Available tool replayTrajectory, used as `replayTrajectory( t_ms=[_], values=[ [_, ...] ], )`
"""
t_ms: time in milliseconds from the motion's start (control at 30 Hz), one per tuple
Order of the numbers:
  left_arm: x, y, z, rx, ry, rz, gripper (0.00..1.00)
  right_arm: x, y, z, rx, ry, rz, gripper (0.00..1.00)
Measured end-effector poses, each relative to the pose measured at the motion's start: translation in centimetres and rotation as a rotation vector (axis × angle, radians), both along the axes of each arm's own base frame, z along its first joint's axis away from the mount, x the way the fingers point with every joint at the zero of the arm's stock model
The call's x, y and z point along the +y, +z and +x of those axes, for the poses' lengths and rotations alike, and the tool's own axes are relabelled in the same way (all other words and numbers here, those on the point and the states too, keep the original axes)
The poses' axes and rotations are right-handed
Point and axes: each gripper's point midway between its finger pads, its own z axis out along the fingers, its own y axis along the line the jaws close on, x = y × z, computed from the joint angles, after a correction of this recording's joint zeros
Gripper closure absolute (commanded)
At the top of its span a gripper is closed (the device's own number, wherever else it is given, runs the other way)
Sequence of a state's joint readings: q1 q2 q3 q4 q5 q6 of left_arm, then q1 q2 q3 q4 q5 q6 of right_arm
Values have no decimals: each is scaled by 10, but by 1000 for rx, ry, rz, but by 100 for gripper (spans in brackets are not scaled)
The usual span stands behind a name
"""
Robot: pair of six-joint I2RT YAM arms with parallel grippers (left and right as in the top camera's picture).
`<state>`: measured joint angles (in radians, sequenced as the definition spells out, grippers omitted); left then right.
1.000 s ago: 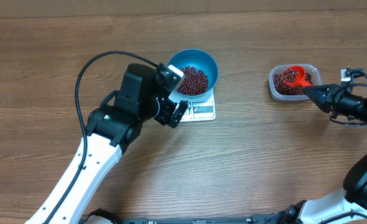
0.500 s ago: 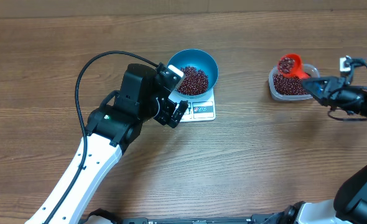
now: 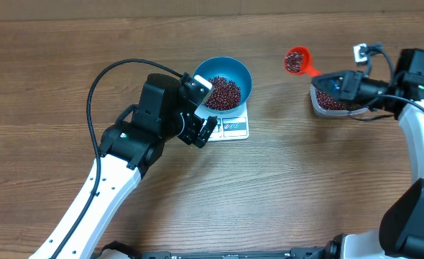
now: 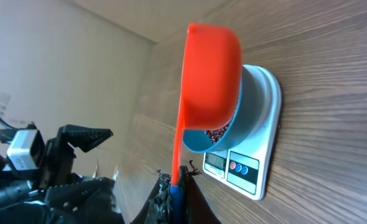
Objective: Scoop item into bowl and weigh 150g on scale
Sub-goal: 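Carry the filled scoop left over the teal bowl with the right gripper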
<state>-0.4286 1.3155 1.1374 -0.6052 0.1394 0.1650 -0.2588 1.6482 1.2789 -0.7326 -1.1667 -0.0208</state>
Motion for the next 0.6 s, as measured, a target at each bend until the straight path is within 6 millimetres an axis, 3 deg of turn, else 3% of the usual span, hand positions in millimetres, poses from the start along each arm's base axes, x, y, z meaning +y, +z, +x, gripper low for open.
replayTrajectory(
  t_ms=[600],
  values=[
    [0,0,0,0,0,0,0,83,-16,5,-61,124,-173,96]
  ],
)
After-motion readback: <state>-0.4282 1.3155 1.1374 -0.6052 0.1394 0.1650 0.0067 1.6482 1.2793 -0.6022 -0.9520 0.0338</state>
